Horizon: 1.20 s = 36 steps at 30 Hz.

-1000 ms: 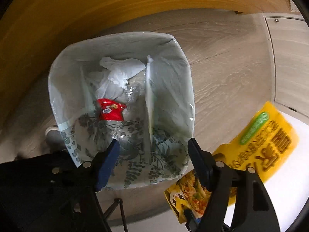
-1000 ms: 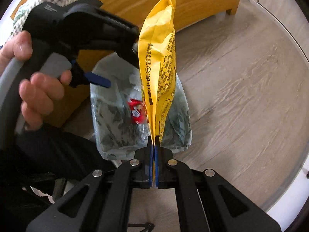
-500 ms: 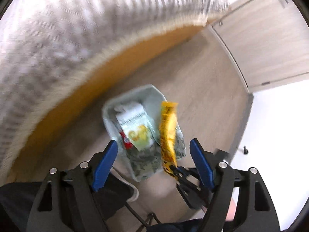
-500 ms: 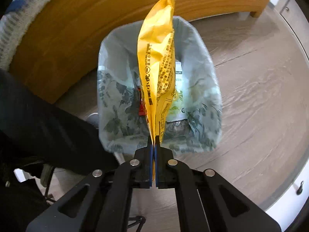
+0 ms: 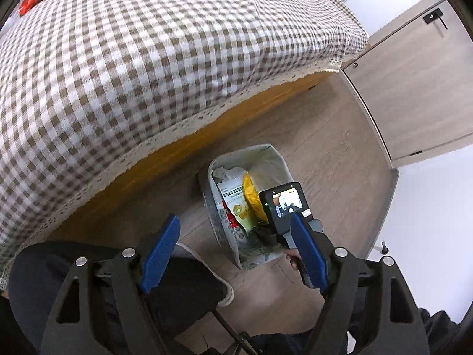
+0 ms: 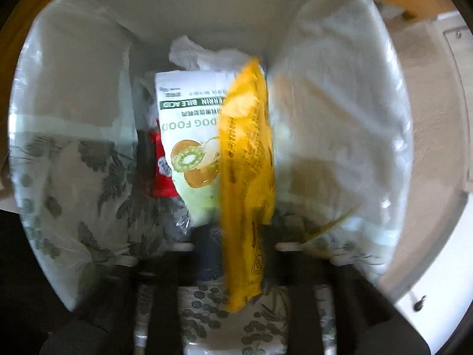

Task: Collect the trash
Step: 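Lower yellow bag and green packet into the wastebasket and open both tools, then grasp white plastic bag with left tool while right tool grasps red snack bag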

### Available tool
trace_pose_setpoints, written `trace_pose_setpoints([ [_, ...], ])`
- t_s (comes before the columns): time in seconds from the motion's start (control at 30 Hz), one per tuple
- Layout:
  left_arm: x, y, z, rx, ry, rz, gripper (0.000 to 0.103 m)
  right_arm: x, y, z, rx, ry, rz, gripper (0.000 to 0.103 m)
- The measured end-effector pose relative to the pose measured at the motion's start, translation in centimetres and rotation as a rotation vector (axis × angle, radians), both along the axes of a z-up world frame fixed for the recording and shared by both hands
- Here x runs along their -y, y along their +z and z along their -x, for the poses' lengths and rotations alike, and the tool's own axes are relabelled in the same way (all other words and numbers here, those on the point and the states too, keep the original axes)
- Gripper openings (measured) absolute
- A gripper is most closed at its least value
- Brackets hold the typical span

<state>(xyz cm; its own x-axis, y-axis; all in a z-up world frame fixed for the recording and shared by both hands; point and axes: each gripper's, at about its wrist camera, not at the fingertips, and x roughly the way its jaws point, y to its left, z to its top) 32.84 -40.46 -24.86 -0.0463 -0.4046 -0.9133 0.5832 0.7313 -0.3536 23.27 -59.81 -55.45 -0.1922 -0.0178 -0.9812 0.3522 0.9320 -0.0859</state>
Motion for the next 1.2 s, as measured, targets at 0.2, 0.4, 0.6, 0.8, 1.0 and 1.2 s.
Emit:
trace_pose_setpoints([
  [0.2, 0.2, -1.7, 0.4, -0.019, -0.018, -0.001, 0.074, 1.6, 4.6, 4.2, 0.132, -0.136, -0.052, 0.068],
  [0.4, 1.2, -1.9, 1.5, -0.046, -0.044, 0.018, 0.074, 1.2, 11.0, 7.3, 0.248, -0.212, -0.046, 0.068],
  [0.6, 1.0, 1.2, 2.1, 0.008, -0.053, 0.073, 0.074, -0.1, 18.9, 6.2, 0.368, -0.168, -0.008, 0.068],
  [0.8, -2.9, 6.9, 1.9, 0.138, -0.005, 0.157, 0.074, -3.4, 29.6, 3.4, 0.576, 0.001, 0.086, 0.068],
  [1.0, -10.6, 12.2, 0.2, 0.346, 0.147, 0.202, 0.08, -9.0, 38.2, -0.6, 0.801, 0.158, 0.093, 0.068],
  [1.2, -19.6, 13.1, -4.5, 0.403, 0.361, 0.188, 0.085, -15.4, 41.0, -5.9, 0.879, 0.295, 0.034, 0.068],
])
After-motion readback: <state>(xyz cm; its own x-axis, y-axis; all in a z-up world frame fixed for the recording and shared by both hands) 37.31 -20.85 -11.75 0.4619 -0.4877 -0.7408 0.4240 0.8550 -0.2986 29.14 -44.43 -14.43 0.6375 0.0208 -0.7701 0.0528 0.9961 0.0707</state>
